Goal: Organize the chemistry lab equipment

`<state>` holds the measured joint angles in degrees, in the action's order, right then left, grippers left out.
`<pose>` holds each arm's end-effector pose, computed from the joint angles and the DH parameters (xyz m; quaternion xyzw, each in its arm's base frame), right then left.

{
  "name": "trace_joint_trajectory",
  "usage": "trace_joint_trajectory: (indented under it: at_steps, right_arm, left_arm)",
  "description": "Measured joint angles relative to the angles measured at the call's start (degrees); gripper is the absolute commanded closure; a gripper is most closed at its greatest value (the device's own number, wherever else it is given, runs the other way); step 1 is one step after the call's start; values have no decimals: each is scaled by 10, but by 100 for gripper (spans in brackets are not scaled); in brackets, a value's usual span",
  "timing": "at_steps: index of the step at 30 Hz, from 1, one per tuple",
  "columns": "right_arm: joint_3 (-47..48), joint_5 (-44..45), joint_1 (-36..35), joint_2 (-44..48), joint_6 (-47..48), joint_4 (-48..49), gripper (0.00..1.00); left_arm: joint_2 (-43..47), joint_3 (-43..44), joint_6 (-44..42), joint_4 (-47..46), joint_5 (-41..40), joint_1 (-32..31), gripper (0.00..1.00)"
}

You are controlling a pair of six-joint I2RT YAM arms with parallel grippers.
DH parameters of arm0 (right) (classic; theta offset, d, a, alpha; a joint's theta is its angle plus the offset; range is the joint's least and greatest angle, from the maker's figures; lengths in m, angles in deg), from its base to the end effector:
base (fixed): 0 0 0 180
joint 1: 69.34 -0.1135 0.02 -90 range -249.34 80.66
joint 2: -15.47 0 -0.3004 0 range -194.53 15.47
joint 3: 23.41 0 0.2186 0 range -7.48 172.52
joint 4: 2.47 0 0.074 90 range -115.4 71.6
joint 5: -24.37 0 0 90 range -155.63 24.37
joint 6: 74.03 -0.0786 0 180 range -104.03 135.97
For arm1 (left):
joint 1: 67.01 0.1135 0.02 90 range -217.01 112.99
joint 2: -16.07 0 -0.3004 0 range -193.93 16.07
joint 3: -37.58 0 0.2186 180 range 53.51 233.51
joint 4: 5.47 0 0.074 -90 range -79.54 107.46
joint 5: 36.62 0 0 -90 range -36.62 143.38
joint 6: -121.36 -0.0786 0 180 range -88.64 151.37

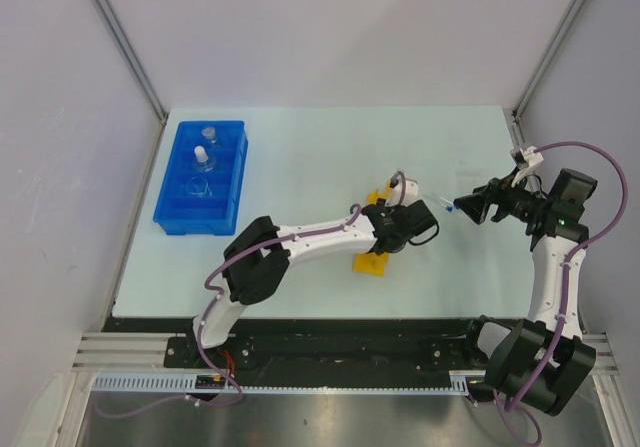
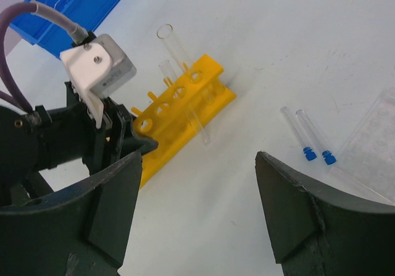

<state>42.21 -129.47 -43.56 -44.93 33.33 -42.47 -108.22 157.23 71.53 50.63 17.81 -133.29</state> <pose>0.1915 -0.0141 0.3326 -0.1892 0.7681 0.2911 0.5381 0.2328 -0.4161 0.2237 0.1330 0.9149 -0.0157 0.3807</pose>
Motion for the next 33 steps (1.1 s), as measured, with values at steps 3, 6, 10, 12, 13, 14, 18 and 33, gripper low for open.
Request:
trace_joint_trajectory:
  at_steps: [3, 6, 10, 12, 13, 14, 18, 33]
  right_arm:
    - [0, 0, 1, 0, 0, 0, 21]
    - [0, 0, 2, 0, 0, 0, 21]
    - [0, 0, 3, 0, 0, 0, 21]
    - [0, 0, 3, 0, 0, 0, 21]
    - [0, 0, 3, 0, 0, 0, 21]
    - [0, 0, 3, 0, 0, 0, 21]
    - [0, 0, 4, 0, 0, 0, 21]
    - [0, -1, 6, 0, 0, 0, 21]
  left_arm:
    - [22, -36, -12, -21, 4, 15, 62]
    - [35, -56, -18, -36, 13, 23, 63]
    - [52, -86, -26, -61, 27, 35, 63]
    - [64, -103, -32, -73, 37, 40, 62]
    - [68, -110, -33, -77, 42, 43, 60]
    - [74, -118, -38, -82, 47, 47, 59]
    - [82, -130, -54, -92, 63, 60, 47]
    - [96, -132, -85, -92, 109, 75, 21]
